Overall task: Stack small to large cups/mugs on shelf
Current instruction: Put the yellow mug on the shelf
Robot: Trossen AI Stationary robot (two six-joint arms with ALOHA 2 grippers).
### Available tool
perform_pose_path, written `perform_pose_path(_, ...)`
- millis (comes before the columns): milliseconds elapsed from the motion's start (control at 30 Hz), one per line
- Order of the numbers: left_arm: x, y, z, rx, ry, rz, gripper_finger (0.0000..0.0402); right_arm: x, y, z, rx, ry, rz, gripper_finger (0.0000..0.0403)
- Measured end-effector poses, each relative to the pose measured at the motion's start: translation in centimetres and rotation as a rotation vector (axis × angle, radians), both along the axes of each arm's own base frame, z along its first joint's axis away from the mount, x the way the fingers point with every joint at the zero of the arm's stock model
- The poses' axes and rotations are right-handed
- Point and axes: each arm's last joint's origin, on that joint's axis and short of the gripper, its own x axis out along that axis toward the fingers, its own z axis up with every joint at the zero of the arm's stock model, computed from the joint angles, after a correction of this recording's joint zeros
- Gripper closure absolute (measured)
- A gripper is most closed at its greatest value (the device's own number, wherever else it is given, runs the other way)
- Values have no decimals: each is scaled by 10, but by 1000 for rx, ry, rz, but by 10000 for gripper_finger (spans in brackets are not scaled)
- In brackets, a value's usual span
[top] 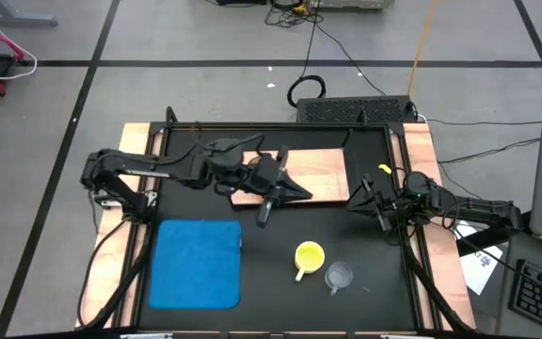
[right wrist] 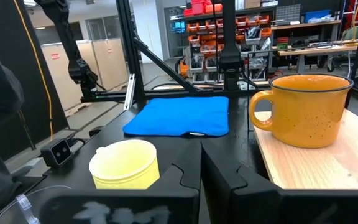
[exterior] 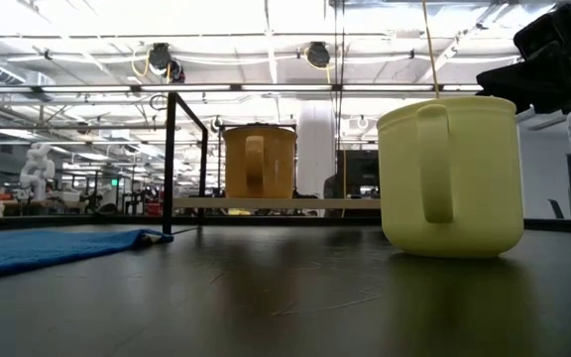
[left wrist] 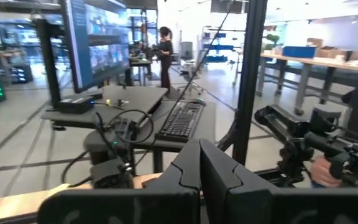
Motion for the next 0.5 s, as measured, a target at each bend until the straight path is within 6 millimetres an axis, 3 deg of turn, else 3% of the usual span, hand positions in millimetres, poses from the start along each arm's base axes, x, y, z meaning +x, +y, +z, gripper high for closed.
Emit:
perform_pose_path(233,27,2,1,-11,33,-59,399,0,0,0,1,2,-1,403)
perform_pose_path(500,28,2,1,13,56,-60,398,1,0,-1,3,16,-1,403)
